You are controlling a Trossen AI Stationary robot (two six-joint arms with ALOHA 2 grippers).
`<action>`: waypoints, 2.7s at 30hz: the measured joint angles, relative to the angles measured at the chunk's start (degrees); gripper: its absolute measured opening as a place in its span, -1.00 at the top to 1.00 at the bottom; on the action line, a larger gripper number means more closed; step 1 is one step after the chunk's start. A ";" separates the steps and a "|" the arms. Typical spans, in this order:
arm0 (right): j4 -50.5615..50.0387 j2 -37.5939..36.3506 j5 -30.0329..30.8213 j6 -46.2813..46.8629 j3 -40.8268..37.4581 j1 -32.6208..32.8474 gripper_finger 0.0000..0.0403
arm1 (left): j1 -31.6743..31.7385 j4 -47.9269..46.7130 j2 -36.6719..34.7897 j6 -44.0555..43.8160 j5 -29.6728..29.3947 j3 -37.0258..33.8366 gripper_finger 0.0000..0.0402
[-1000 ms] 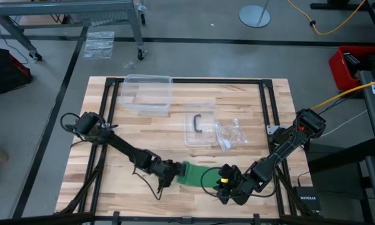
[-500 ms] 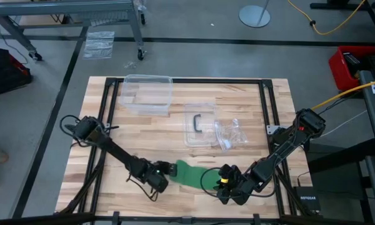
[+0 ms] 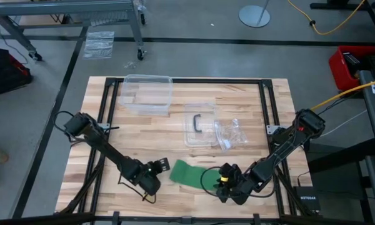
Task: Roll bandage
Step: Roll the green bandage
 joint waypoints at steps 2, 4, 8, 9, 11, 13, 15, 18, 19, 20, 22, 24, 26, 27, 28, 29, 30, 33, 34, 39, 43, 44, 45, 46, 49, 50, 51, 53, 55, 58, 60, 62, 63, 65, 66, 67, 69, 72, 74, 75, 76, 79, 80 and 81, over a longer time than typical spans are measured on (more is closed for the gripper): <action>-0.22 0.67 -0.15 0.16 -0.02 -0.63 0.18 | 0.06 1.00 -0.54 -3.55 1.05 0.00 0.98; 0.29 1.84 -1.01 1.44 0.00 -1.23 0.18 | 0.07 3.36 -1.01 -8.45 2.93 0.01 0.98; 0.00 4.65 -4.85 3.40 0.00 -2.28 0.18 | 0.03 6.30 -1.11 -16.86 8.15 0.10 0.98; 0.03 5.23 -5.80 3.56 0.00 -2.29 0.18 | 0.01 6.41 -1.11 -18.30 8.60 0.10 0.98; 0.37 6.20 -6.29 4.49 0.00 -2.58 0.18 | 0.03 6.41 -1.13 -21.13 8.71 0.10 0.98; -0.04 6.91 -6.80 6.00 -0.02 -2.56 0.18 | 0.07 6.38 -1.11 -22.68 8.74 0.10 0.98; 0.01 7.59 -7.58 6.32 0.00 -2.56 0.18 | 0.07 6.50 -1.11 -22.90 8.67 0.10 0.98; 0.02 8.18 -9.02 7.66 0.15 -2.56 0.18 | 0.07 6.44 -1.11 -23.95 8.70 0.10 0.97; -0.12 8.25 -9.71 8.41 0.22 -2.56 0.18 | 0.04 6.50 -1.13 -24.55 8.68 0.10 0.97; -0.35 8.25 -10.39 9.06 0.26 -2.56 0.18 | 0.03 6.52 -1.12 -25.39 8.69 0.10 0.97; -1.09 8.31 -11.04 9.86 0.29 -2.21 0.18 | 0.05 6.49 -1.13 -26.12 8.67 0.10 0.97; -2.03 8.35 -12.21 10.96 0.31 -1.79 0.18 | 0.07 6.48 -1.13 -26.56 8.63 0.10 0.97; -2.64 8.38 -13.89 11.65 0.30 -1.42 0.18 | 0.07 6.43 -1.13 -27.62 8.60 0.12 0.97; -3.04 8.36 -15.21 12.13 0.28 -0.98 0.18 | 0.07 6.28 -1.13 -28.59 8.60 0.12 0.97; -3.46 8.38 -16.01 12.50 0.28 -0.68 0.18 | 0.07 6.04 -1.13 -29.18 8.63 0.12 0.97; -4.05 8.36 -16.73 12.98 0.28 -0.20 0.18 | 0.07 5.92 -1.13 -29.87 8.60 0.12 0.97; -4.73 8.34 -17.28 13.81 0.31 0.38 0.18 | 0.07 6.03 -1.13 -30.33 8.60 0.12 0.97; -7.24 8.27 -19.35 16.56 0.35 2.02 0.18 | 0.07 6.04 -1.13 -31.78 8.60 0.12 0.97; -7.81 8.25 -19.57 17.58 0.35 2.62 0.18 | 0.07 6.05 -1.13 -32.13 8.60 0.12 0.97; -8.89 8.23 -19.39 21.42 0.35 4.97 0.18 | 0.07 7.87 -1.13 -34.25 8.56 0.13 0.97; -9.00 8.20 -19.65 22.89 0.31 5.68 0.18 | 0.07 13.20 -1.13 -35.70 8.58 0.14 0.97; -8.98 8.19 -19.64 22.91 0.31 5.77 0.18 | 0.07 14.73 -1.13 -35.70 8.65 0.14 0.97; -8.98 8.19 -19.70 22.94 0.31 5.81 0.18 | 0.09 16.09 -1.12 -35.57 9.11 0.15 0.97; -9.12 8.19 -20.09 22.95 0.42 5.81 0.18 | 0.24 17.36 -1.00 -35.19 9.97 0.19 0.97; -10.11 8.29 -22.74 22.92 1.34 5.81 0.18 | 0.92 19.57 -0.06 -34.82 13.04 0.25 0.97; -10.51 8.41 -23.54 22.88 1.81 5.82 0.18 | 1.20 19.95 0.39 -34.83 13.56 0.25 0.97; -11.24 8.52 -24.26 22.88 2.38 5.88 0.18 | 1.52 19.98 0.73 -34.82 13.69 0.25 0.97; -13.27 8.62 -25.31 22.88 3.78 6.29 0.18 | 2.29 19.97 1.38 -34.92 13.70 0.23 0.97; -16.02 8.71 -27.28 22.91 5.09 6.68 0.18 | 3.04 20.35 2.07 -35.28 13.70 0.23 0.97; -20.43 8.80 -27.68 23.01 6.72 7.68 0.18 | 4.05 22.44 3.11 -35.43 14.23 0.20 0.97; -21.40 8.89 -27.55 23.21 7.30 7.91 0.18 | 4.74 24.59 3.68 -34.67 15.20 0.20 0.97; -21.66 8.89 -27.49 23.26 7.45 8.22 0.18 | 5.16 26.21 3.88 -34.32 15.88 0.20 0.97; -21.63 8.89 -27.13 23.29 7.44 8.19 0.18 | 5.44 26.62 3.88 -34.15 16.08 0.20 0.97; -21.65 8.89 -26.89 23.29 7.48 8.13 0.18 | 5.90 27.76 3.88 -33.48 16.22 0.20 0.97; -21.63 8.89 -26.89 23.29 7.48 8.13 0.18 | 6.06 28.70 3.88 -33.43 16.23 0.20 0.97; -21.62 8.89 -26.78 23.30 7.49 8.13 0.18 | 6.24 29.43 3.88 -33.43 16.56 0.20 0.97; -21.58 8.87 -26.54 23.28 7.52 8.11 0.18 | 6.77 30.74 4.21 -32.87 18.03 0.20 0.97; -21.52 8.85 -26.14 24.10 7.54 8.09 0.18 | 7.32 31.98 5.23 -31.62 19.60 0.18 0.97; -21.44 8.83 -26.06 24.28 7.54 8.11 0.18 | 7.59 33.48 6.09 -31.19 20.12 0.18 0.97; -21.38 8.82 -26.08 24.28 7.55 8.11 0.18 | 7.82 33.85 6.62 -30.78 20.54 0.19 0.97; -21.37 8.81 -26.10 24.28 7.56 8.11 0.18 | 8.01 34.20 7.01 -30.33 20.89 0.18 0.97; -21.22 8.78 -26.13 24.28 7.57 8.08 0.18 | 8.07 36.52 8.17 -30.15 21.33 0.17 0.97; -21.21 8.78 -26.12 24.28 7.58 8.06 0.18 | 8.07 37.53 8.41 -29.95 21.39 0.16 0.97; -21.19 8.78 -26.10 24.28 7.59 8.04 0.18 | 8.07 38.68 8.49 -29.63 21.46 0.16 0.97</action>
